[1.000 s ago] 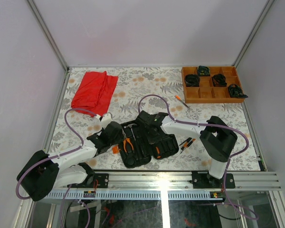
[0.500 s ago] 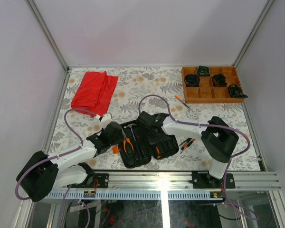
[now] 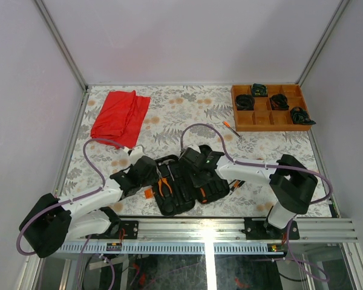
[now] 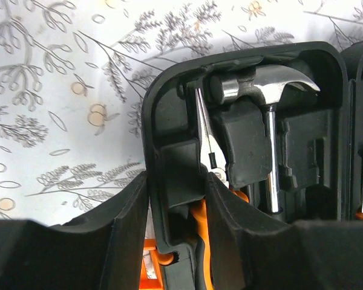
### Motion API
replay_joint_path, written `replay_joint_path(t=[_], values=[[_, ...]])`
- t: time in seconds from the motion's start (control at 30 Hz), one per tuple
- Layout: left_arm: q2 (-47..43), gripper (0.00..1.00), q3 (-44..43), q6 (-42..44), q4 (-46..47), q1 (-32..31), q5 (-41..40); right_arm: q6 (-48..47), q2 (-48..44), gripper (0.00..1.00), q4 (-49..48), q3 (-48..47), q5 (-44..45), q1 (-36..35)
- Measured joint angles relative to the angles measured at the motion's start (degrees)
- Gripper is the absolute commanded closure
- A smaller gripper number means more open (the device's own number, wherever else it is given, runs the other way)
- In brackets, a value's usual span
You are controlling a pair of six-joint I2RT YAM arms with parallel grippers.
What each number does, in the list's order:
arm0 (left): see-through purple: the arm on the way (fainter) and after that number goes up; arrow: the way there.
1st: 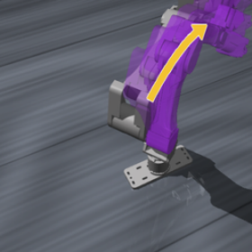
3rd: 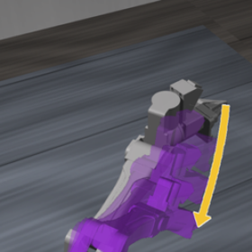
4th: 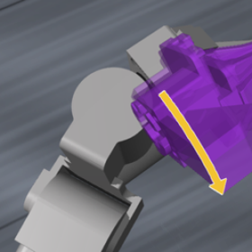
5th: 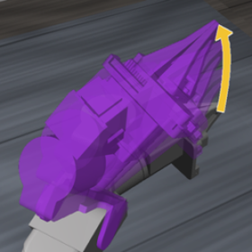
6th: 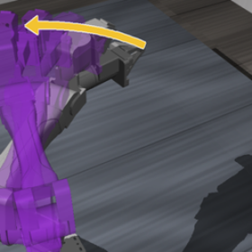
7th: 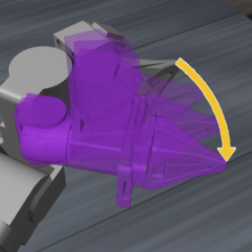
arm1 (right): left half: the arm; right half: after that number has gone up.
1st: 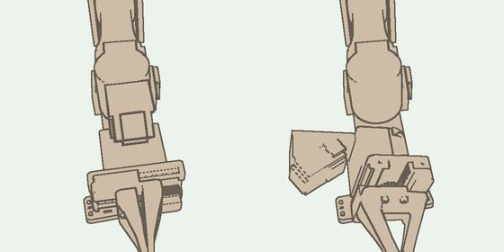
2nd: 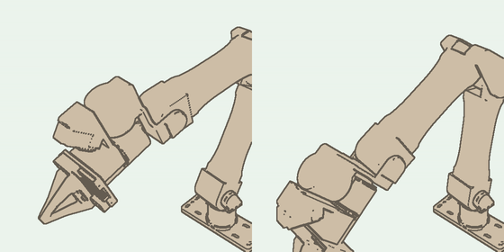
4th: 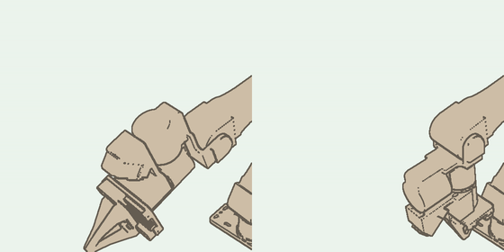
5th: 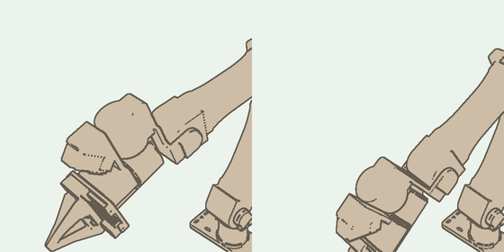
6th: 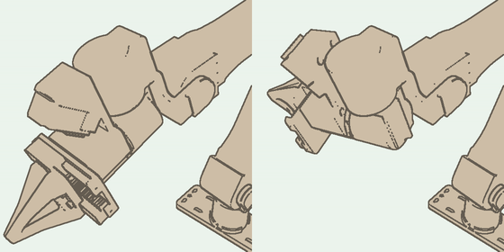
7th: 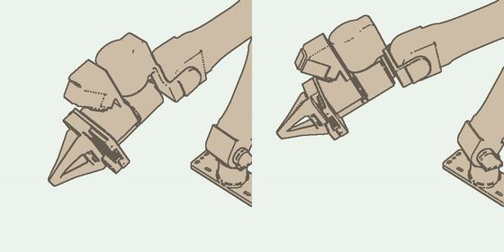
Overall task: Sort the tools into containers
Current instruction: Adjust the screwdriver in the storage box.
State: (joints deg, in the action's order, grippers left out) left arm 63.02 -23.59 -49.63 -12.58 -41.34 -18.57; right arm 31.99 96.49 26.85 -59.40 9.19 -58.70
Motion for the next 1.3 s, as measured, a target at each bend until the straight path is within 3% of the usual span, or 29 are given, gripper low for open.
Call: replay_joint_path(t=[0.47,0.8,1.0,1.13,1.3], values=[[1.1,1.0,-1.5,0.0,-0.6,-1.8,6.8,-1.7,-6.1,0.59,-1.2,2.2,-1.8,2.4],[1.2,1.0,-1.8,0.2,-1.2,-1.5,7.8,-1.5,-10.1,0.6,-2.0,5.7,-1.6,3.3],[0.6,1.0,-2.1,1.0,-2.5,2.3,10.5,-0.7,-15.6,0.6,-3.0,9.7,-1.1,4.2],[-0.2,0.91,-2.6,2.5,-5.0,5.0,11.7,0.0,-18.6,0.6,-3.5,12.7,-0.7,4.3],[-0.2,0.66,-3.7,4.2,-7.0,6.1,12.1,0.4,-21.4,0.6,-3.8,14.1,-1.2,4.4]])
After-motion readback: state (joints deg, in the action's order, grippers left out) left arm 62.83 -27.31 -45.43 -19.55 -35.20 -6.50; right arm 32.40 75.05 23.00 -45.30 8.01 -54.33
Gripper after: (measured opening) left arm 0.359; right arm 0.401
